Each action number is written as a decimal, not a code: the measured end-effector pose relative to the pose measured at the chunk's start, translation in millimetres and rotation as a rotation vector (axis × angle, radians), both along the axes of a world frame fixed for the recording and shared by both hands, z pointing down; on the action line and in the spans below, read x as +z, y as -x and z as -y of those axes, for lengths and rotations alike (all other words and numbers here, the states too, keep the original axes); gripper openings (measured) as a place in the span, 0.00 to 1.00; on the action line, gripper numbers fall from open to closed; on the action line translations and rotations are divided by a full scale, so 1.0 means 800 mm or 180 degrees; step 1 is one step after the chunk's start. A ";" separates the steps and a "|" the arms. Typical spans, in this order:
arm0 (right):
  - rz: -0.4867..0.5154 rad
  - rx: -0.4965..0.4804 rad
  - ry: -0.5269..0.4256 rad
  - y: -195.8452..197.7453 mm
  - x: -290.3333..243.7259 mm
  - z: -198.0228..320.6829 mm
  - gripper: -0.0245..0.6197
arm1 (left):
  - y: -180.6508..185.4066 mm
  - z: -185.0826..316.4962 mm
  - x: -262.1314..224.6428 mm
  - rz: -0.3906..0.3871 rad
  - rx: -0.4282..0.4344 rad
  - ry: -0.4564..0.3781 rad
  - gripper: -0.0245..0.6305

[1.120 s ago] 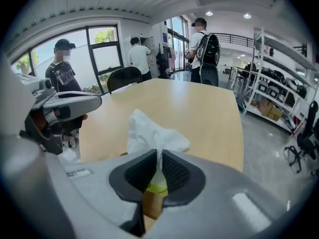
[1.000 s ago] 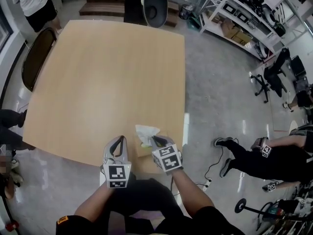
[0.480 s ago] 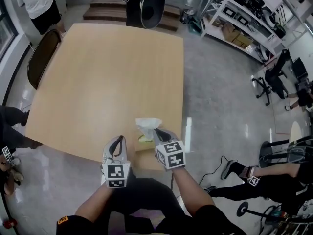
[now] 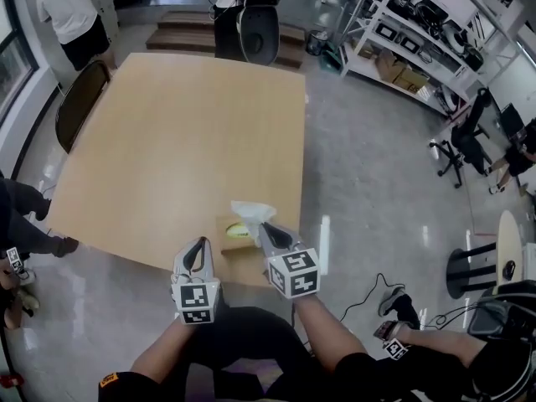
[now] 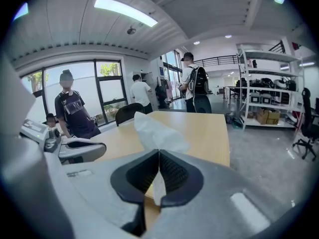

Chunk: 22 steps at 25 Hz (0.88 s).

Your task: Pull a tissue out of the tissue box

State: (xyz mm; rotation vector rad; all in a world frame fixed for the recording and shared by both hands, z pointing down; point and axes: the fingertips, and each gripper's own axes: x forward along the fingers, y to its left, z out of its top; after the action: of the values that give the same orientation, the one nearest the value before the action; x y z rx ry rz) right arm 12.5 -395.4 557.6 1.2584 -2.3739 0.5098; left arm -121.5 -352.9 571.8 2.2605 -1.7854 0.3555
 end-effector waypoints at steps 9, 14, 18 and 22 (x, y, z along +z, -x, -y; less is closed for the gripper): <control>0.0215 -0.0193 -0.0145 -0.010 -0.030 -0.073 0.04 | -0.018 -0.065 -0.018 0.0063 -0.0164 -0.0102 0.07; 0.0259 -0.0298 -0.0164 -0.011 -0.033 -0.119 0.04 | -0.018 -0.109 -0.013 0.0046 -0.0273 -0.0084 0.07; 0.0285 -0.0353 -0.0174 -0.019 -0.035 -0.154 0.04 | -0.028 -0.137 -0.017 0.0032 -0.0309 -0.0110 0.07; 0.0326 -0.0424 -0.0198 -0.036 -0.035 -0.193 0.04 | -0.046 -0.174 -0.024 0.0031 -0.0378 -0.0179 0.07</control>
State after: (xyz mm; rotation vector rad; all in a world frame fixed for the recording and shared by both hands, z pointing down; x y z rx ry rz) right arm 41.2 -241.4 529.4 1.1147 -2.5563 0.4727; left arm -84.4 -213.9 552.3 2.1800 -1.9473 0.2978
